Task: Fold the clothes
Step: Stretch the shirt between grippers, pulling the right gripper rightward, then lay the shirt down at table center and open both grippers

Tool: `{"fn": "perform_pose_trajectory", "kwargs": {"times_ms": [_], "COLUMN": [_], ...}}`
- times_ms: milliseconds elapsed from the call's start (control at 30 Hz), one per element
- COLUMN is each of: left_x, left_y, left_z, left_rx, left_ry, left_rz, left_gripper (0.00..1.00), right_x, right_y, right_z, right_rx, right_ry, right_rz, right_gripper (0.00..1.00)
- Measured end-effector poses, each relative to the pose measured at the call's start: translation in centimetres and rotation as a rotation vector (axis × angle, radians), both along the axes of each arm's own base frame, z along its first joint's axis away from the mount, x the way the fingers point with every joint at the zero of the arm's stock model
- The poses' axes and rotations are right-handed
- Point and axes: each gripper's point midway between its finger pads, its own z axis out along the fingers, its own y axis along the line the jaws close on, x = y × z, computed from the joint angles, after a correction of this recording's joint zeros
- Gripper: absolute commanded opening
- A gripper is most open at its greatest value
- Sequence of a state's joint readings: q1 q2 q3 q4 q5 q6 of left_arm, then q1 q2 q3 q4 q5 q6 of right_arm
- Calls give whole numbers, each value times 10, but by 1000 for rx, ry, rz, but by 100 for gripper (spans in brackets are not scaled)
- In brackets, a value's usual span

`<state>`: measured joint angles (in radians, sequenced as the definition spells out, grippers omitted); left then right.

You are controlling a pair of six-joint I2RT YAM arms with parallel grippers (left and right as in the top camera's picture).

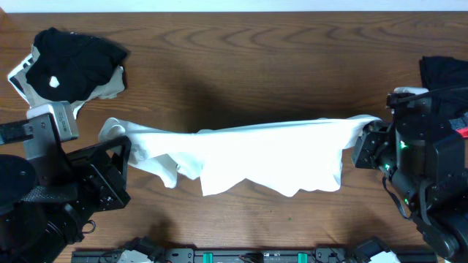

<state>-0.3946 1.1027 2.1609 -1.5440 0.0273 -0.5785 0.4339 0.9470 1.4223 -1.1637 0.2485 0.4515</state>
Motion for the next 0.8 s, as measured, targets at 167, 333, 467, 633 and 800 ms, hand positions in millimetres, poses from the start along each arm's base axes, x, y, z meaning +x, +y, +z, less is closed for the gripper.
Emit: {"fn": "perform_pose_trajectory", "kwargs": {"times_ms": [167,333,467,633,800], "left_x": [7,43,98,173,232], "left_y": [-2,-13,-20,-32,-46], "left_z": [1,-14,-39,-70,-96], "left_rx": [3,49,140,248,300], "left_ry": [2,76,155,181,165], "left_rz": [4,22,87,150,170], "left_gripper": [6,6,6,6,6], "right_x": [-1,16,50,108,152], "right_y": [3,-3,-9,-22,-32], "right_z": [11,7,-9,-38,-67], "right_rx": [25,19,1,-12,-5], "right_ry": [-19,-2,40,87,114], "right_rz": [10,-36,-101,-189,-236], "right_gripper": [2,2,1,1,2]}}
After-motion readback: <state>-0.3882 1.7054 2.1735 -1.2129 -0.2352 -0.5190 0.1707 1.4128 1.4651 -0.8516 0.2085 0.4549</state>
